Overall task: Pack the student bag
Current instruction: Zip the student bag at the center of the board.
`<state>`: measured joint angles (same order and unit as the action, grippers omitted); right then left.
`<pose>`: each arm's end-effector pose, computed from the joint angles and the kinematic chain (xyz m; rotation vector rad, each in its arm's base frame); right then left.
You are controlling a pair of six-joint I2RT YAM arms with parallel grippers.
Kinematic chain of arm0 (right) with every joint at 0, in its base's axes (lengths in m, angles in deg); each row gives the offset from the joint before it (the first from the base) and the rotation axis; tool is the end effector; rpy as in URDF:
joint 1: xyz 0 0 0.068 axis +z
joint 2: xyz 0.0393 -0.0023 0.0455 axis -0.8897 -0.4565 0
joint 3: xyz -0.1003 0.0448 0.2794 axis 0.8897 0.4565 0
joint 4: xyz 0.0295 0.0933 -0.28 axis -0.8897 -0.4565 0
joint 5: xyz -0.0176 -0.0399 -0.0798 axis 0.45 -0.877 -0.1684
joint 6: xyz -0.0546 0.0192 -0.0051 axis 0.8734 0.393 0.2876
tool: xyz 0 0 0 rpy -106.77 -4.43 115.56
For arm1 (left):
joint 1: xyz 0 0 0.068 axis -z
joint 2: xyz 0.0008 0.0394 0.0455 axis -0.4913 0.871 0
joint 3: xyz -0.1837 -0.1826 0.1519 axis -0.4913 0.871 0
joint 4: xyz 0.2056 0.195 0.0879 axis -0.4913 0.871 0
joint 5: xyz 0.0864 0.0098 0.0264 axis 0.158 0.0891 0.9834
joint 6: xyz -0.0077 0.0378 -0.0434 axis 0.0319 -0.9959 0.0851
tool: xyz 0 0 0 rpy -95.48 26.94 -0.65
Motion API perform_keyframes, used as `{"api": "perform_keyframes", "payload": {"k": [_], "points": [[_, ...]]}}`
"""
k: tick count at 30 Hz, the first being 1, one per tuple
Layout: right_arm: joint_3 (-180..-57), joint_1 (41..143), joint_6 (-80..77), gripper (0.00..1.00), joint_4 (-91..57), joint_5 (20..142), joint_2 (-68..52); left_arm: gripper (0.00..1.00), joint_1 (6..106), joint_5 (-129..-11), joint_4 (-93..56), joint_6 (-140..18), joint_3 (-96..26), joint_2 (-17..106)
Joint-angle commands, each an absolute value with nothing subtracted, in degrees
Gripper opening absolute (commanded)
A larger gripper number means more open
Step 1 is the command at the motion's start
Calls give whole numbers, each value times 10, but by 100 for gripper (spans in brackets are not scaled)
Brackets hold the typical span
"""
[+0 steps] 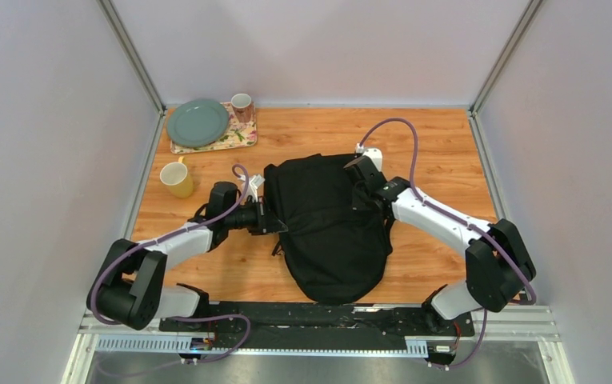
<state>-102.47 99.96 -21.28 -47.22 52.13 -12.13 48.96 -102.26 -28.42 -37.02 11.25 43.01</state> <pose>0.2781 0.1919 0.2425 -0.0861 2.4633 0.0059 0.2343 -0.1116 0.1606 0.1094 2.3345 -1.2824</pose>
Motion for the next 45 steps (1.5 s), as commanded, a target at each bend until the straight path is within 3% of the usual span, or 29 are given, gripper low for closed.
{"api": "perform_keyframes", "payload": {"k": [1, 12, 19, 21, 25, 27, 28, 30, 32, 34, 45], "points": [[-999, 978, -228, 0, -483, 458, -94, 0, 475, -1020, -279, -406, 73, 451], [-950, 952, -246, 0, -446, 427, -59, 0, 457, -1038, -239, -433, -7, 496], [-952, 935, -242, 0, -427, 521, -64, 0, 456, -1052, -230, -439, 0, 496], [-955, 918, -251, 0, -426, 600, -57, 0, 456, -1050, -224, -444, 8, 488], [-960, 904, -248, 4, -429, 601, -28, 0, 456, -1045, -215, -461, 22, 470], [-959, 882, -245, 24, -437, 611, -16, 14, 456, -1039, -208, -465, 22, 463], [-962, 875, -243, 28, -440, 618, -15, 24, 456, -1037, -201, -469, 23, 460], [-966, 861, -239, 43, -462, 609, -10, 26, 456, -1034, -200, -471, 28, 452], [-963, 853, -239, 48, -473, 603, 3, 32, 456, -1029, -192, -472, 30, 447], [-952, 841, -241, 50, -473, 608, 21, 41, 456, -1024, -187, -474, 35, 435], [-896, 840, -326, 51, -340, 847, 24, 47, 457, -1036, -205, -452, 59, 421]]}}
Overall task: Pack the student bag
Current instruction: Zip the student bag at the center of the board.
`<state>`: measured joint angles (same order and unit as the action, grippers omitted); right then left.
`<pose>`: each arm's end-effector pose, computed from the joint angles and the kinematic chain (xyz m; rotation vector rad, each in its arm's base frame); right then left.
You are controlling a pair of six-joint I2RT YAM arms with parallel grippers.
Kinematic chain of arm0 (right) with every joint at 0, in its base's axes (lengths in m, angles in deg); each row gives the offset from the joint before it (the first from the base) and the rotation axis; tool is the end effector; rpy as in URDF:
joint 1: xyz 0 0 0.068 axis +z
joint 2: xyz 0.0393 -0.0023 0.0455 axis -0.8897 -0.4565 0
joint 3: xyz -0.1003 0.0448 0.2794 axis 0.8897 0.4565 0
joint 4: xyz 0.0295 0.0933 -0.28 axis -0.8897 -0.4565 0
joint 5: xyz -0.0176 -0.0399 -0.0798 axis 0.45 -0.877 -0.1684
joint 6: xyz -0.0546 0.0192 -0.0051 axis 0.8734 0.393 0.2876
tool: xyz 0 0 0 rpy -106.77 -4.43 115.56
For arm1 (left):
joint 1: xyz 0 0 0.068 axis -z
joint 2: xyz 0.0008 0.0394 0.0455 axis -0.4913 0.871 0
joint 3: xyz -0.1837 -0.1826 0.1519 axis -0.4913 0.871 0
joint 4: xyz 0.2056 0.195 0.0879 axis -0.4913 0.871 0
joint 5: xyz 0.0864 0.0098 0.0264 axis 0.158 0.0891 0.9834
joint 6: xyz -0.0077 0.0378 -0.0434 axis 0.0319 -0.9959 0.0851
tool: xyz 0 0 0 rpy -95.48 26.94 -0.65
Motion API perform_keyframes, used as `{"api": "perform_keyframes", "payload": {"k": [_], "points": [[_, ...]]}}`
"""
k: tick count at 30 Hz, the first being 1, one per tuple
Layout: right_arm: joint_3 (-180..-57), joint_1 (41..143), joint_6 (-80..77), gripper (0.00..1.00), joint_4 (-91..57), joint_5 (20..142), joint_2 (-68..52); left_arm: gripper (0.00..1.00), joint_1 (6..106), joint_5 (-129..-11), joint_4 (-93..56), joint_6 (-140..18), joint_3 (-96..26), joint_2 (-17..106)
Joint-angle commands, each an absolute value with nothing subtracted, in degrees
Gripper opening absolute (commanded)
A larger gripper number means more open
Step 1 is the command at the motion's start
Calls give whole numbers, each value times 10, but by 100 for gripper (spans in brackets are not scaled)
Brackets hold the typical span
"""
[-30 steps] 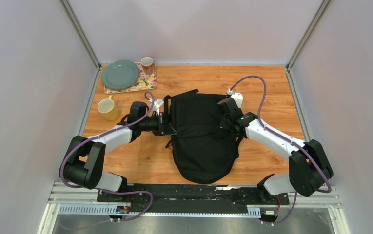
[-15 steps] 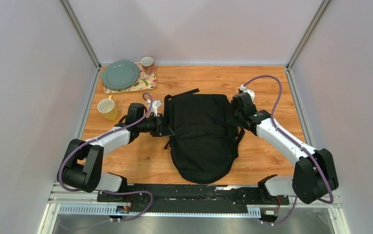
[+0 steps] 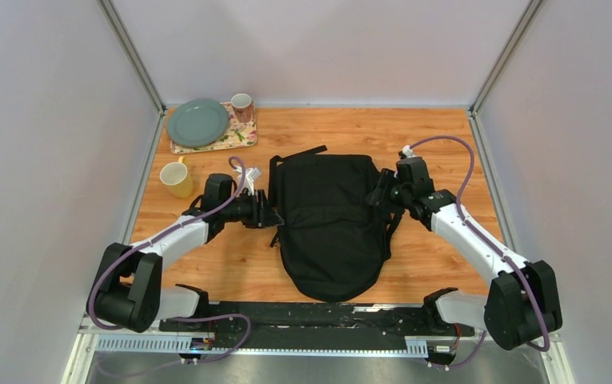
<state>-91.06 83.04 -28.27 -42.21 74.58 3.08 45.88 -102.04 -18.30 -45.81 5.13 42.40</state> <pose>0.2637 0.0983 0.2531 0.2775 2.4415 0.4602 0.2513 -0.1021 0.1831 0.1931 2.3307 -1.1770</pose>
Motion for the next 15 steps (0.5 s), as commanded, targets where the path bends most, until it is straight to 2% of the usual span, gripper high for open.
{"api": "perform_keyframes", "payload": {"k": [1, 15], "points": [[-902, 846, -326, 51, -340, 833, 16, 47, 456, -1041, -219, -447, 62, 424], [-951, 869, -282, 40, -359, 744, -42, 45, 456, -1081, -302, -392, 88, 463]]}}
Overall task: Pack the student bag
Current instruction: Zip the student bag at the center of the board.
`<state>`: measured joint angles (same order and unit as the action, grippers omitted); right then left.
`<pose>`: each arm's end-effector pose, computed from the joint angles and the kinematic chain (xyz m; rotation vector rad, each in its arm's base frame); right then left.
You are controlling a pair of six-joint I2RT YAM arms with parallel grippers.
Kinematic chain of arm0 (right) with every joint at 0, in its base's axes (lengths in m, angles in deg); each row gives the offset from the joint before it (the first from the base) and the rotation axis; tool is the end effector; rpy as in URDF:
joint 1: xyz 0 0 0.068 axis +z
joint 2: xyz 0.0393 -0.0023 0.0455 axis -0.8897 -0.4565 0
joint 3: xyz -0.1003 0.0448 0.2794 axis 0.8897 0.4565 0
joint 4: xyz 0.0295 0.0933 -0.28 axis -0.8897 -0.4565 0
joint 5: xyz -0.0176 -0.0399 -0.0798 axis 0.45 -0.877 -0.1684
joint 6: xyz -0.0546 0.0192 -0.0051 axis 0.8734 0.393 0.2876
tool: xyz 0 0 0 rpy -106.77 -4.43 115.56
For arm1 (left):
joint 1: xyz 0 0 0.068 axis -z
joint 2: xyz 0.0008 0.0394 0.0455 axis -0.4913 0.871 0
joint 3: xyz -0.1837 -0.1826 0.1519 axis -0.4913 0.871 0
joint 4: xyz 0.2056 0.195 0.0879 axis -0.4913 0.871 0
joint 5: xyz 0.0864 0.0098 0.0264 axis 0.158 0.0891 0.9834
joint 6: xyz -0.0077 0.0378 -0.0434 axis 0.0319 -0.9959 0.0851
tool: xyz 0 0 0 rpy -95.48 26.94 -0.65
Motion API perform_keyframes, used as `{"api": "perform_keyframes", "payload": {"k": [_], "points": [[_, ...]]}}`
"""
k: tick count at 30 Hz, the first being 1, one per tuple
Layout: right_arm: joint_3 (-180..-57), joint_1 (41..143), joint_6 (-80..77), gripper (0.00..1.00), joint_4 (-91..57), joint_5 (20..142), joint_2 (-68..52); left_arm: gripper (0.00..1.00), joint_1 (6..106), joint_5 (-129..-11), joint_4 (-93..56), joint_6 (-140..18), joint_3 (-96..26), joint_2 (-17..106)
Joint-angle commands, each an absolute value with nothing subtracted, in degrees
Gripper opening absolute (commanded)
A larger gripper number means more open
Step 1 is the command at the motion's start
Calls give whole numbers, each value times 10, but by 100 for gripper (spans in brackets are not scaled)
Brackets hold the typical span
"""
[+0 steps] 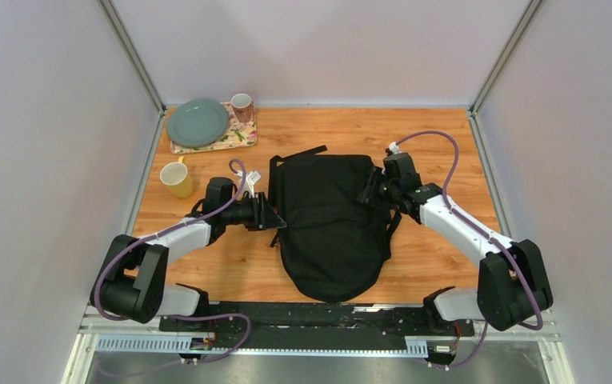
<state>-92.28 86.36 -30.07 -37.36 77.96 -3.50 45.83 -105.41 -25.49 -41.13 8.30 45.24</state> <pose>0.2799 0.1258 0.2359 0.2208 2.4813 0.5614 0.2487 -0.1030 0.1641 0.1438 2.3334 -1.2820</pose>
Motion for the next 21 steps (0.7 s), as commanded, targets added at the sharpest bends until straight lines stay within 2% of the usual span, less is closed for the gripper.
{"api": "perform_keyframes", "payload": {"k": [1, 4, 8, 12, 16, 21], "points": [[-948, 871, -279, 40, -352, 739, -40, 44, 456, -1084, -303, -392, 88, 466], [-948, 870, -271, 41, -337, 740, -32, 43, 456, -1081, -310, -389, 97, 465], [-966, 872, -265, 40, -350, 772, -79, 41, 456, -1088, -329, -376, 104, 469], [-963, 877, -287, 33, -337, 793, -125, 34, 457, -1089, -333, -375, 105, 472], [-947, 906, -287, 31, -333, 736, -118, 31, 456, -1088, -327, -379, 102, 472], [-968, 909, -275, 25, -374, 695, -143, 22, 457, -1089, -327, -382, 103, 473]]}}
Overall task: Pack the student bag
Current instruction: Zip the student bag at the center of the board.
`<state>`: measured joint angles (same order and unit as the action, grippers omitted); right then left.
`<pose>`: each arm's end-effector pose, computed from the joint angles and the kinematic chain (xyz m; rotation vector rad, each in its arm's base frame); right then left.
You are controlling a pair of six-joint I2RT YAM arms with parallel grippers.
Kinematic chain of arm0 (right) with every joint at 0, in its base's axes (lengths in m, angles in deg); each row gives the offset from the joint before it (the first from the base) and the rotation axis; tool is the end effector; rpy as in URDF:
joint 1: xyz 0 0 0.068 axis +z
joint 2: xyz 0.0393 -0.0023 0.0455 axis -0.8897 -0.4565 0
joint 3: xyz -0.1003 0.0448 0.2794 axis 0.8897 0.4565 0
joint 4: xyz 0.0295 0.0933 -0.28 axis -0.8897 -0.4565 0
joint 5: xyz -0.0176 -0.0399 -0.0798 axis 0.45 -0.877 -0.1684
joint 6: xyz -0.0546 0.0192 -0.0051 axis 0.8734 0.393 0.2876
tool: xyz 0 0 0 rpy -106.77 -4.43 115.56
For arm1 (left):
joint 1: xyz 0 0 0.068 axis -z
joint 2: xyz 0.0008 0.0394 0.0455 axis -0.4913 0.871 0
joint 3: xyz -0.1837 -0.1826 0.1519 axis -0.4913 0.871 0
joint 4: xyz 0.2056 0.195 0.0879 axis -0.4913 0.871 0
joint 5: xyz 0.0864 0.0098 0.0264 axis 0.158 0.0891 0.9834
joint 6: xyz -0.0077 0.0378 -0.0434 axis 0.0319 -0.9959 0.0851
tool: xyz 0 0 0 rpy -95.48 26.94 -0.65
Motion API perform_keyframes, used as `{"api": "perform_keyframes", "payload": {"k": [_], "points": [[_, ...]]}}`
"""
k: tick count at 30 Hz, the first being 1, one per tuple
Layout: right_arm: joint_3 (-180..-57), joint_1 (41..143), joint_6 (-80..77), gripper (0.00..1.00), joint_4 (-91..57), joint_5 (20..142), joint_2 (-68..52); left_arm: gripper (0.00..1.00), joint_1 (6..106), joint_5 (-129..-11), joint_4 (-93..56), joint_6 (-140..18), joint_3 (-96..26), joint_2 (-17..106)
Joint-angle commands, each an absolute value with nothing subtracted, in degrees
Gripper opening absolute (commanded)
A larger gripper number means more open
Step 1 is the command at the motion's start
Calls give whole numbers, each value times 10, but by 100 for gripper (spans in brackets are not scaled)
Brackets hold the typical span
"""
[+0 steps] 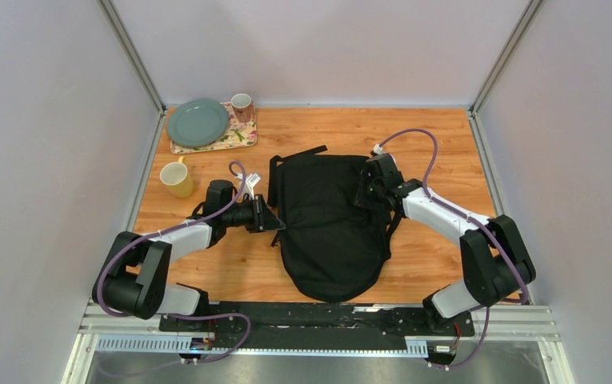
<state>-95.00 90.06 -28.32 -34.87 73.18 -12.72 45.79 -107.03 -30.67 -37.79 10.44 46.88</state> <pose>0.2994 0.1542 0.2069 0.1450 2.5359 0.4434 0.2460 -0.1029 0.1533 0.1066 2.3274 -1.3409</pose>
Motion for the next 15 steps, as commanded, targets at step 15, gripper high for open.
{"api": "perform_keyframes", "payload": {"k": [15], "points": [[-988, 894, -216, 0, -423, 530, -126, 0, 456, -1061, -248, -442, 85, 453]]}}
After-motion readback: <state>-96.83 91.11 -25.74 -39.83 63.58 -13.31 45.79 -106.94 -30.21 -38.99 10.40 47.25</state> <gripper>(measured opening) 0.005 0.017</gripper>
